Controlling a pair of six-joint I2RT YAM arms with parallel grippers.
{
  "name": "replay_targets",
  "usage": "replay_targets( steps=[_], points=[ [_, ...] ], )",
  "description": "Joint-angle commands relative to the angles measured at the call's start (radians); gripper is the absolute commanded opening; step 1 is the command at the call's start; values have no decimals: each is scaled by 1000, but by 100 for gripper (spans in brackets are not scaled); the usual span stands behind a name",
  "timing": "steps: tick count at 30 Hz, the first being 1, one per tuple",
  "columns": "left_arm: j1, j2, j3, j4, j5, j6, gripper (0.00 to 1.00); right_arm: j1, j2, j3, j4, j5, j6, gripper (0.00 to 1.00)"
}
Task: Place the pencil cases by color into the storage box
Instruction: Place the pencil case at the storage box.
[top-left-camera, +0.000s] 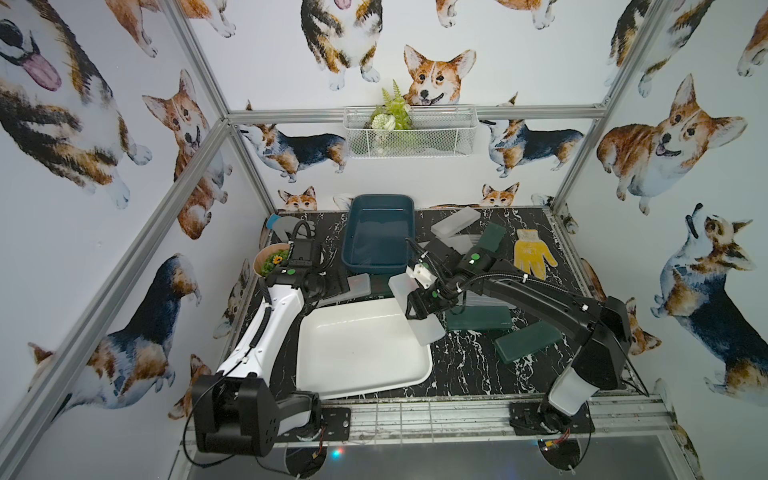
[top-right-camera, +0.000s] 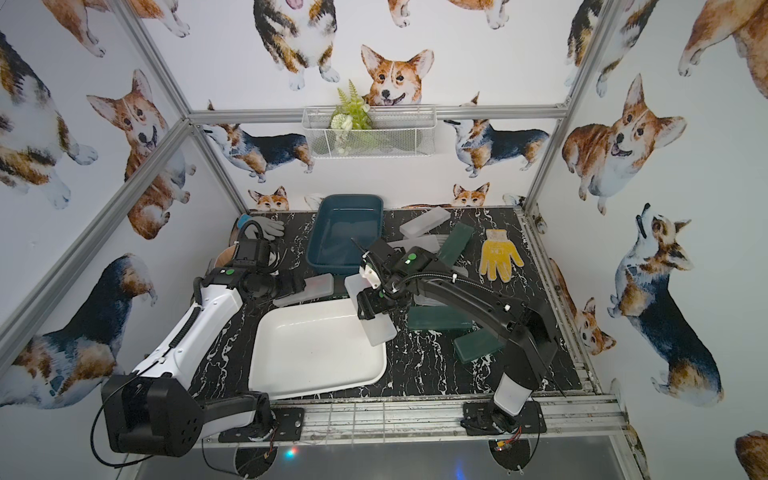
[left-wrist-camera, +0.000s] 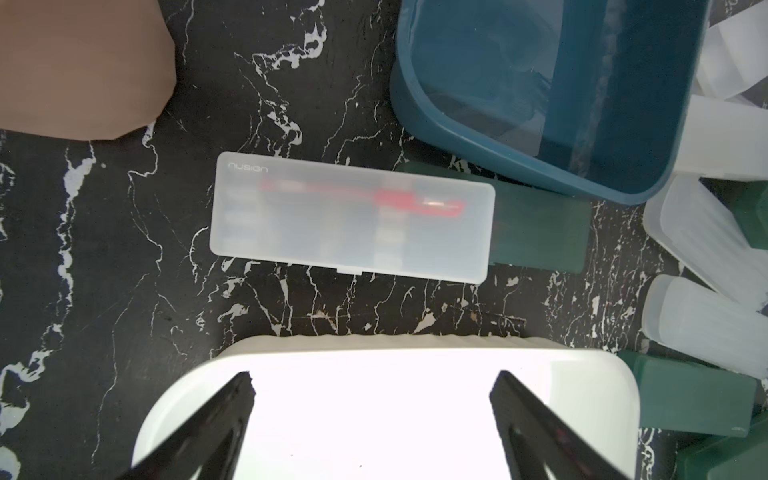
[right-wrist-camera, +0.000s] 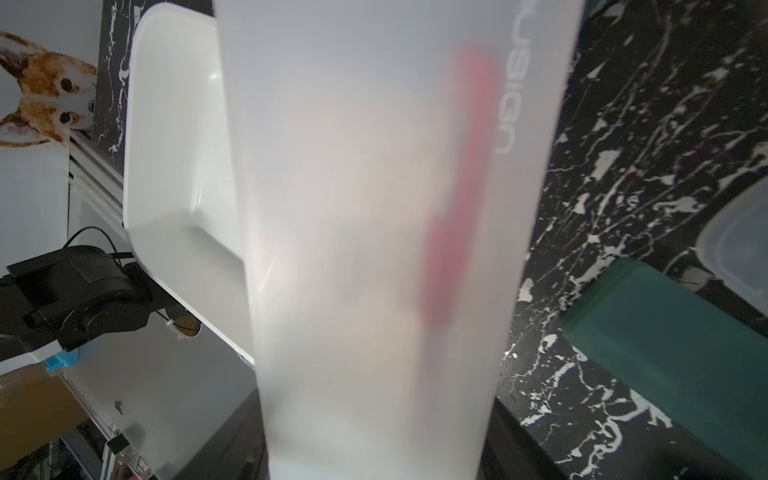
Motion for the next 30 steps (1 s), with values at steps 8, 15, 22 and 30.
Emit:
replay_targets(
  steps=[8, 15, 22, 30],
  points=[
    [0, -57, -80, 28, 42, 43, 92, 122, 101, 79, -71, 69, 115, 64],
    [-26, -97, -140, 40, 41, 23, 92, 166, 152, 79, -63, 104, 192, 64],
    [-35, -129, -168, 27, 11, -2, 92, 166, 219, 88, -63, 163, 282, 64],
    [-45, -155, -208, 21, 21, -12, 93, 178, 283, 135, -93, 218, 346, 64]
  ],
)
